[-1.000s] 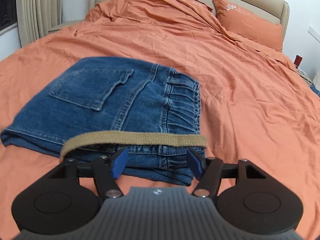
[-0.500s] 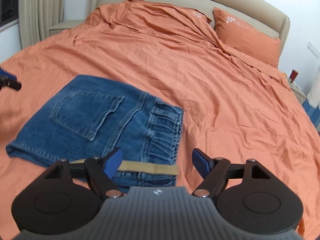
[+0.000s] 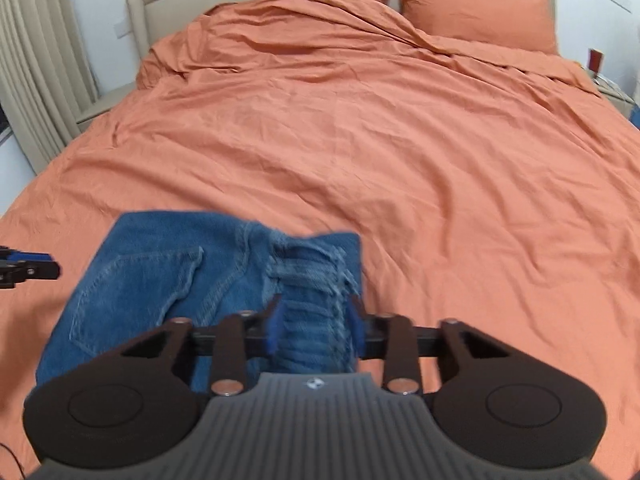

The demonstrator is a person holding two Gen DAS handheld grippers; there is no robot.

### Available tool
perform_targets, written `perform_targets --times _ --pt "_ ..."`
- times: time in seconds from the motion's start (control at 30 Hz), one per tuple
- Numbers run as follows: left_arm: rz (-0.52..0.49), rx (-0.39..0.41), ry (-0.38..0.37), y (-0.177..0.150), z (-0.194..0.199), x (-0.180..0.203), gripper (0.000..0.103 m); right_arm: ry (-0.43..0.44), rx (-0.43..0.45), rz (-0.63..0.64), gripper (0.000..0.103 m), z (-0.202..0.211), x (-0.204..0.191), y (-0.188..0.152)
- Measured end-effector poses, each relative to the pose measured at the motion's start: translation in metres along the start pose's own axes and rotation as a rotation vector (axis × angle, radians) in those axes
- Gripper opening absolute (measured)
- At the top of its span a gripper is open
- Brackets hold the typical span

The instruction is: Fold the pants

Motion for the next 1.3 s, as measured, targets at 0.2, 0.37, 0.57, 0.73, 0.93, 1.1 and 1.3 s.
perform_targets --times 0.2,0.37,0.57,0.73,0.93,1.1,1.3 --pt "-0.038 0.028 0.03 0.022 -0.047 0.014 0.037 -0.001 -0.009 0.011 0.008 -0.052 -0.015 0.019" --pt "-0.027 -0.015 0.077 0.021 -0.088 -0.001 0.036 -0.045 -0.053 0.041 0.0 -0.086 -0.008 0.007" --pt "-0.044 -0.015 0.095 0.02 -0.087 -0.002 0.038 -0.029 -0.047 0.011 0.0 -0.09 0.004 0.006" --pt "-0.094 0.025 0.076 0.008 -0.05 0.023 0.038 -0.015 0.05 -0.003 0.008 -0.044 -0.016 -0.001" --pt "-0.107 0.02 0.01 -0.027 -0.013 0.062 0.038 0.066 0.155 0.046 0.021 0.005 -0.067 -0.039" --pt "-0.077 0.057 0.02 -0.055 0.005 0.072 0.038 0.081 0.158 0.092 0.021 0.011 -0.092 -0.07" --pt "-0.096 0.034 0.033 -0.073 -0.006 0.072 0.038 0.043 0.124 0.153 0.021 -0.01 -0.088 -0.092"
Point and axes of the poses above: each gripper's, at about its wrist camera, not at the fingertips, and z roughly against the way its jaws point, x to its right, y to its top, the point moved 5 cm from there along -z, roughly the way its jaws point, and after that the axes turned 1 degree about -z, right-handed, at the moved point
